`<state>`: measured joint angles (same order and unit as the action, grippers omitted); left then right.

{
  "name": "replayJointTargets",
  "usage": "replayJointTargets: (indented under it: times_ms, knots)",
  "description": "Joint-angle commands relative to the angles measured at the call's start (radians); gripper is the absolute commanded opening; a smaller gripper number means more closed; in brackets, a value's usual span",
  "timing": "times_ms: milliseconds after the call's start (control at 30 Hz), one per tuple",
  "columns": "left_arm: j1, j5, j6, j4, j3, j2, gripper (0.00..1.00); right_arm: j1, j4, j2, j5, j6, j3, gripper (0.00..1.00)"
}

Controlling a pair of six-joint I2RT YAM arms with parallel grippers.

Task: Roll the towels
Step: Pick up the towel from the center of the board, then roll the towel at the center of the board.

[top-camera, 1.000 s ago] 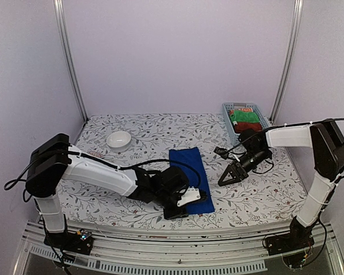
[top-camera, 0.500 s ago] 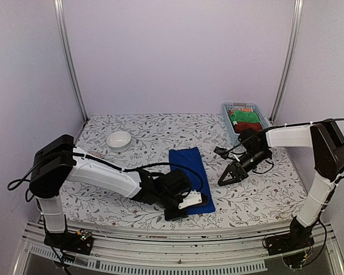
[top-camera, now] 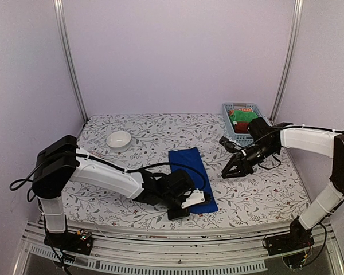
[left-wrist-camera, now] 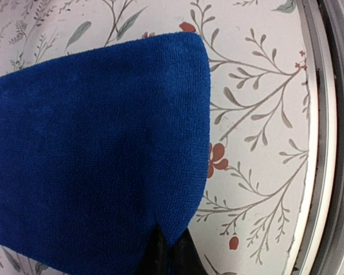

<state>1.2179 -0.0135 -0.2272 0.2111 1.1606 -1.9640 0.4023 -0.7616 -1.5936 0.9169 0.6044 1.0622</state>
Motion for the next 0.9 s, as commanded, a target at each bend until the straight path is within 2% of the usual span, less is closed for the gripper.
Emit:
replayJointTargets:
  times_ms: [0, 133, 300, 433, 567, 867]
  knots:
    - [-0.048, 0.223, 0.083, 0.035, -0.013, -0.021, 0.00, 0.007, 0.088, 0.141, -0.085, 0.046, -0.102, 0.30]
    - [-0.111, 0.396, 0.190, -0.003, -0.013, -0.043, 0.00, 0.083, 0.152, 0.263, -0.189, 0.149, -0.216, 0.31]
    - [-0.178, 0.597, 0.303, -0.069, -0.029, -0.072, 0.00, 0.333, 0.278, 0.336, -0.436, 0.181, -0.349, 0.35]
    - [-0.208, 0.684, 0.367, -0.098, -0.028, -0.095, 0.00, 0.464, 0.354, 0.274, -0.560, 0.154, -0.364, 0.38]
    - [-0.243, 0.754, 0.431, -0.136, -0.042, -0.107, 0.00, 0.544, 0.429, 0.195, -0.660, 0.134, -0.343, 0.43]
    - [-0.267, 0.801, 0.452, -0.141, -0.042, -0.125, 0.00, 0.593, 0.525, 0.081, -0.724, 0.138, -0.304, 0.45]
